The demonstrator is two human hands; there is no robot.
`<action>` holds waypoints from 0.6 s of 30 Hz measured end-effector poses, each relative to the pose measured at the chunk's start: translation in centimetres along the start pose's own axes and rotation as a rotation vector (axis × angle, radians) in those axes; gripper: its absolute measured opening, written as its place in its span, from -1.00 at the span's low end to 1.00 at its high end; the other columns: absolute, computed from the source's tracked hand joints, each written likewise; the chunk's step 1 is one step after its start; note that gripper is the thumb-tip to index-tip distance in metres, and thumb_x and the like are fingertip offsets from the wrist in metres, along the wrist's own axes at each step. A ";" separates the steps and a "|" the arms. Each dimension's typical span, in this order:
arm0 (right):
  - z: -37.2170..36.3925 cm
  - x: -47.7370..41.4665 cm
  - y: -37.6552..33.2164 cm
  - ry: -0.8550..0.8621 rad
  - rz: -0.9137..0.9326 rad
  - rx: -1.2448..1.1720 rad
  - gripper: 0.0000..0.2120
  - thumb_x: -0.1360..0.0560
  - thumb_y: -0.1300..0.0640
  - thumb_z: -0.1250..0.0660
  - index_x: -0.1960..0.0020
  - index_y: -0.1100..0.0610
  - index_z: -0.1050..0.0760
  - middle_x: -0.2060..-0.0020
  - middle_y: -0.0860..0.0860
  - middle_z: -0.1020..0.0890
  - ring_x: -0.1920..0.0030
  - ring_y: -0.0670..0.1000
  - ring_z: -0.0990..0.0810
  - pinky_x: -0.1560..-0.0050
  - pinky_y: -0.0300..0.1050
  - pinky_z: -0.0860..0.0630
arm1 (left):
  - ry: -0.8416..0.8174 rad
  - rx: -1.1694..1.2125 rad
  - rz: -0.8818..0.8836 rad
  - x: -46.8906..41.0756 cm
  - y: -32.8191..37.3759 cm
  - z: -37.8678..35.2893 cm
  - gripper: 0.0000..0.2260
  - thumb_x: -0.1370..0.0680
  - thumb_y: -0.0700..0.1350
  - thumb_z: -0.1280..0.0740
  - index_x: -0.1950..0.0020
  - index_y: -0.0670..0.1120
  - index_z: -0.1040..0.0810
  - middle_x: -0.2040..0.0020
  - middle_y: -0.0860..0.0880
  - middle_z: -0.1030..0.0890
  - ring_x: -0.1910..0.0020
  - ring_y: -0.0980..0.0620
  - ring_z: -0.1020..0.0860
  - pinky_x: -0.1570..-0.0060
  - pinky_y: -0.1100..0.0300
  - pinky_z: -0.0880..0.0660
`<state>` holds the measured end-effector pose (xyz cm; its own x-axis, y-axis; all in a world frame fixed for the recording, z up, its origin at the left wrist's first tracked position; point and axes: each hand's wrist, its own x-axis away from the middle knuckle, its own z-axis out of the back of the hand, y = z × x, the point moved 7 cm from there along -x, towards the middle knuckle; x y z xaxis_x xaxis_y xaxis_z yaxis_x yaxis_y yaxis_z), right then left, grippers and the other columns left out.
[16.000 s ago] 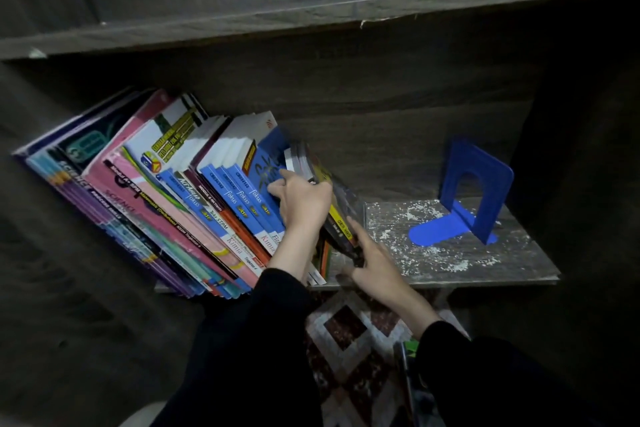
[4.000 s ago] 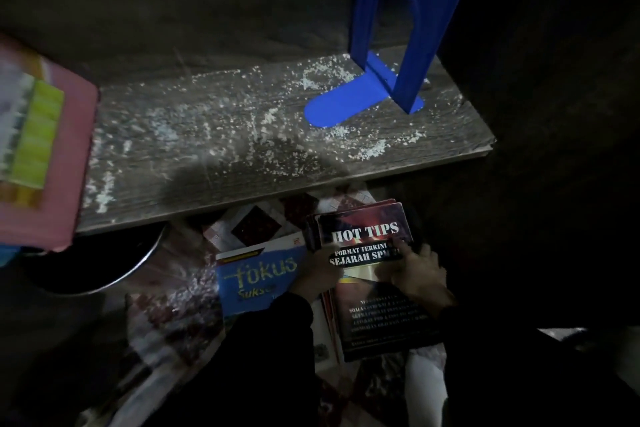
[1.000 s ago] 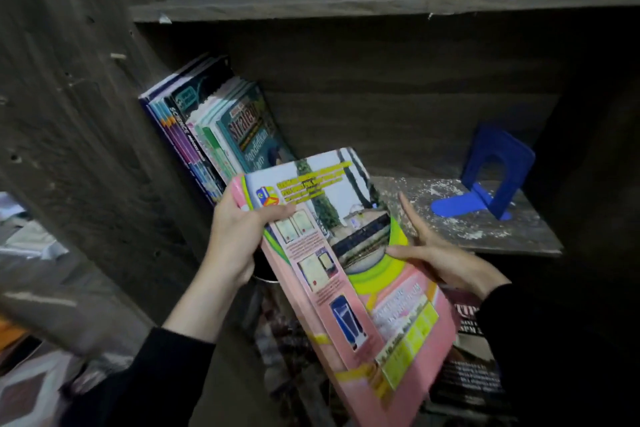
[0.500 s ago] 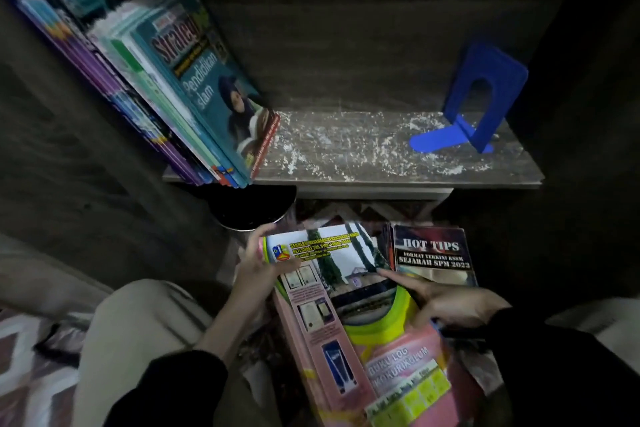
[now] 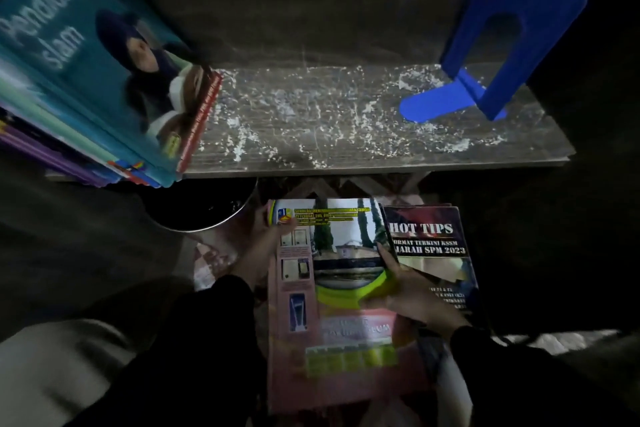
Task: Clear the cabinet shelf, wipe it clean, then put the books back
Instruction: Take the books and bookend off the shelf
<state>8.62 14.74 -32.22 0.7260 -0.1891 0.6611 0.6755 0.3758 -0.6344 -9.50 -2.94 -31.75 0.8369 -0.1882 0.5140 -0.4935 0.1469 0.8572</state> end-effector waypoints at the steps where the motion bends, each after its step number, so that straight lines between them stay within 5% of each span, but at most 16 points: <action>1: -0.2 -0.5 -0.3 0.018 0.001 0.001 -0.02 -0.38 0.07 -0.52 -0.50 -0.21 0.10 -0.02 -0.07 -0.49 0.20 -0.20 -0.45 0.35 -0.55 -0.35 | -0.004 -0.019 0.013 -0.8 -0.4 0.1 -0.60 -0.50 -0.28 -0.41 -0.27 -0.11 -0.36 -0.02 -0.05 -0.55 0.11 0.05 -0.53 0.28 0.35 -0.42; 5: -2.5 -3.2 0.6 0.062 -0.011 -0.029 0.05 -0.38 0.05 -0.52 -0.53 -0.14 0.21 -0.03 0.02 -0.65 0.17 -0.12 -0.58 0.23 -0.44 -0.45 | -0.034 -0.068 0.036 -4.0 -2.3 0.7 -0.59 -0.53 -0.25 -0.38 -0.34 -0.12 -0.37 -0.12 -0.07 -0.55 -0.05 -0.01 -0.54 0.16 0.28 -0.45; 8: -4.3 -4.3 1.1 0.141 -0.023 -0.045 0.08 -0.36 0.07 -0.54 -0.54 -0.13 0.20 -0.17 0.20 -0.58 -0.05 0.13 -0.61 -0.11 -0.16 -0.52 | -0.076 -0.103 0.015 -5.5 -4.1 1.1 -0.64 -0.55 -0.24 -0.35 -0.32 -0.08 -0.40 -0.14 -0.04 -0.56 -0.02 0.05 -0.56 0.12 0.35 -0.49; 10: -5.1 -4.5 1.0 0.189 -0.041 -0.015 0.01 -0.41 0.11 -0.50 -0.55 -0.08 0.18 -0.21 0.24 -0.50 -0.10 0.20 -0.57 -0.08 -0.25 -0.45 | -0.083 -0.109 -0.003 -6.4 -5.6 1.5 -0.67 -0.55 -0.22 -0.35 -0.29 -0.08 -0.44 -0.15 -0.03 -0.59 -0.07 0.03 -0.58 0.02 0.29 -0.52; 18: -7.2 -5.3 1.2 0.226 -0.208 0.322 -0.14 -0.56 0.03 -0.26 -0.52 -0.13 0.37 -0.25 0.29 -0.32 -0.16 0.24 -0.46 -0.13 -0.01 -0.44 | -0.051 -0.298 -0.079 -7.4 -8.9 2.0 -0.53 -0.58 -0.21 -0.32 -0.47 -0.10 -0.29 -0.27 -0.03 -0.52 -0.23 -0.02 -0.51 -0.14 0.19 -0.46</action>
<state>6.54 9.68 -39.34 0.6131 -0.4707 0.6345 0.7615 0.5658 -0.3161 -11.81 -4.77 -43.16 0.8535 -0.2574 0.4531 -0.3297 0.4066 0.8520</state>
